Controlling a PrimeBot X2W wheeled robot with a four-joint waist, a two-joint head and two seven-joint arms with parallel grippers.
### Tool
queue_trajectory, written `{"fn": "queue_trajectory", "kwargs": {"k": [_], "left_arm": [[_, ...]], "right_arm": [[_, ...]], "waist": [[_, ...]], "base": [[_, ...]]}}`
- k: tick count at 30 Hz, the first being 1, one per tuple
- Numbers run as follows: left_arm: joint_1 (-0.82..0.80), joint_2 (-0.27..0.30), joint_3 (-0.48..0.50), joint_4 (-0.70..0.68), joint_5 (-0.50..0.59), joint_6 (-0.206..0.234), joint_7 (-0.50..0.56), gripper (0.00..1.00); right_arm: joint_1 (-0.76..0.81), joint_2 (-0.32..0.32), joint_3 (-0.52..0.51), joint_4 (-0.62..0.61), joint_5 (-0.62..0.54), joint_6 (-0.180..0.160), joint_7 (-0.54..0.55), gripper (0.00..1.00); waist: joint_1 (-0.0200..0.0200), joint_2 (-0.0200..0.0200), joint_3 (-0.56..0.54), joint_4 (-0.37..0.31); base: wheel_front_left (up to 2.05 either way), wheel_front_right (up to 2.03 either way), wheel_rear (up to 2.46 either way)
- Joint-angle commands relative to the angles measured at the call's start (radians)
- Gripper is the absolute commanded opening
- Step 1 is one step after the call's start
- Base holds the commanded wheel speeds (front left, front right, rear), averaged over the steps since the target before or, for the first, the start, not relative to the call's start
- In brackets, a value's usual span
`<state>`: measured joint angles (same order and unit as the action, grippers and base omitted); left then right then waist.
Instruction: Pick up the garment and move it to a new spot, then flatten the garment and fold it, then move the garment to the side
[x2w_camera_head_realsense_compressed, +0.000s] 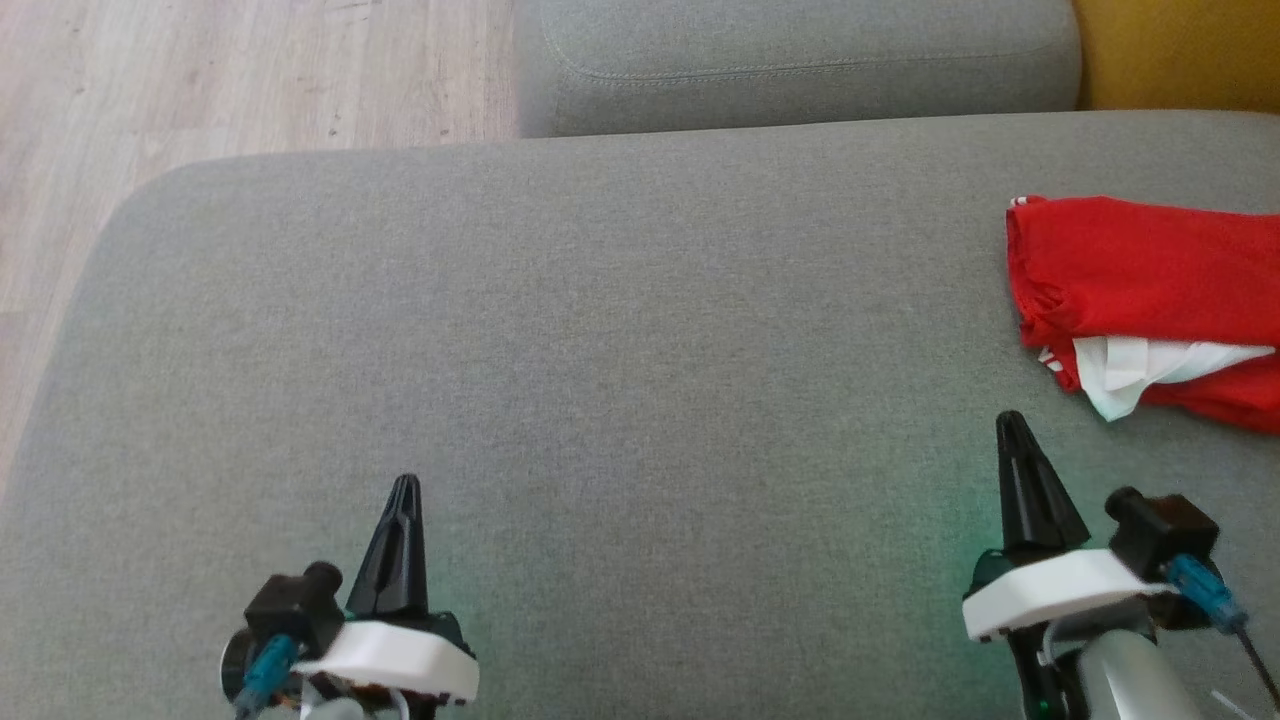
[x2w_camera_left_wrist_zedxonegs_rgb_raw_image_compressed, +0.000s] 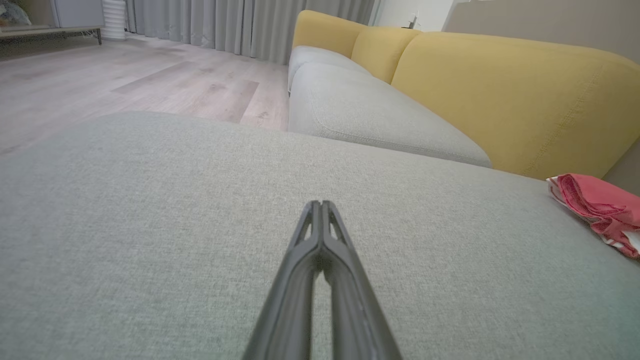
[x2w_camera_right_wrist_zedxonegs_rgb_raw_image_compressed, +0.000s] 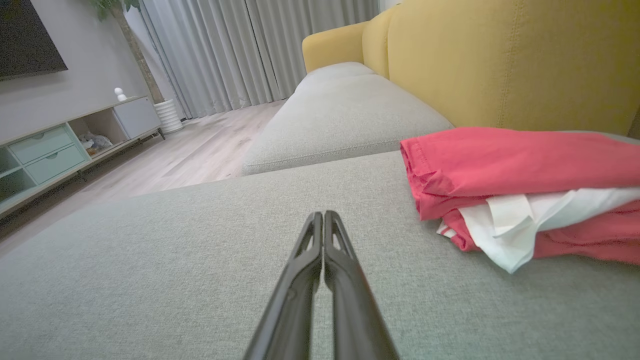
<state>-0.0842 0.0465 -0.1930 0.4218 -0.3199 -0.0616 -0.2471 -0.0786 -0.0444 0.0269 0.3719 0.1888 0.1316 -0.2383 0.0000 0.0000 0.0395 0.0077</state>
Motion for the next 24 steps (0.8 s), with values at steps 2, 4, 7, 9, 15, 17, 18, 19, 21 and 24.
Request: {"fn": "queue_trajectory", "kwargs": {"k": [2, 4, 7, 9, 15, 17, 18, 19, 21, 24], "left_arm": [[-0.04, 0.0, 0.015, -0.032, -0.041, -0.003, 0.008, 0.0], [-0.039, 0.0, 0.019, -0.035, -0.062, -0.004, 0.014, 0.0], [-0.039, 0.0, 0.026, -0.039, -0.094, -0.006, 0.023, 0.0], [-0.038, 0.0, 0.031, -0.041, -0.115, -0.007, 0.029, 0.0], [-0.037, 0.0, 0.046, -0.049, -0.177, -0.01, 0.046, 0.0], [-0.037, 0.0, 0.05, -0.052, -0.198, -0.011, 0.052, 0.0], [-0.036, 0.0, 0.053, -0.053, -0.209, -0.012, 0.055, 0.0], [-0.036, 0.0, 0.055, -0.054, -0.219, -0.012, 0.058, 0.0], [-0.036, 0.0, 0.06, -0.056, -0.24, -0.013, 0.064, 0.0], [-0.036, 0.001, 0.068, -0.06, -0.271, -0.015, 0.072, 0.0]], "right_arm": [[-0.04, -0.001, -0.006, -0.035, 0.05, 0.0, 0.008, 0.0], [-0.04, -0.001, -0.008, -0.037, 0.073, 0.0, 0.014, 0.0], [-0.04, -0.001, -0.012, -0.04, 0.107, 0.0, 0.023, 0.0], [-0.039, -0.001, -0.014, -0.041, 0.13, 0.0, 0.028, 0.0], [-0.039, -0.002, -0.021, -0.046, 0.199, 0.0, 0.046, 0.0], [-0.038, -0.002, -0.023, -0.048, 0.222, 0.0, 0.051, 0.0], [-0.038, -0.002, -0.024, -0.048, 0.233, 0.0, 0.054, 0.0], [-0.038, -0.002, -0.025, -0.049, 0.245, 0.0, 0.057, 0.0], [-0.038, -0.002, -0.028, -0.051, 0.268, 0.0, 0.063, 0.0], [-0.038, -0.002, -0.031, -0.053, 0.302, 0.0, 0.072, 0.0]], "waist": [[0.0, 0.0, -0.001, 0.0], [0.0, 0.0, -0.002, 0.0], [0.0, 0.0, -0.002, 0.0], [0.0, 0.0, -0.003, 0.0], [0.0, 0.0, -0.005, -0.001], [0.0, 0.0, -0.005, -0.001], [0.0, 0.0, -0.006, -0.001], [0.0, 0.0, -0.006, -0.001], [0.0, 0.0, -0.007, -0.001], [0.0, 0.0, -0.007, -0.001]], "base": [[0.0, 0.0, 0.0], [0.0, 0.0, 0.0], [0.0, 0.0, 0.0], [0.0, 0.0, 0.0], [0.0, 0.0, 0.0], [0.0, 0.0, 0.0], [0.0, 0.0, 0.0], [0.0, 0.0, 0.0], [0.0, 0.0, 0.0], [0.0, 0.0, 0.0]]}}
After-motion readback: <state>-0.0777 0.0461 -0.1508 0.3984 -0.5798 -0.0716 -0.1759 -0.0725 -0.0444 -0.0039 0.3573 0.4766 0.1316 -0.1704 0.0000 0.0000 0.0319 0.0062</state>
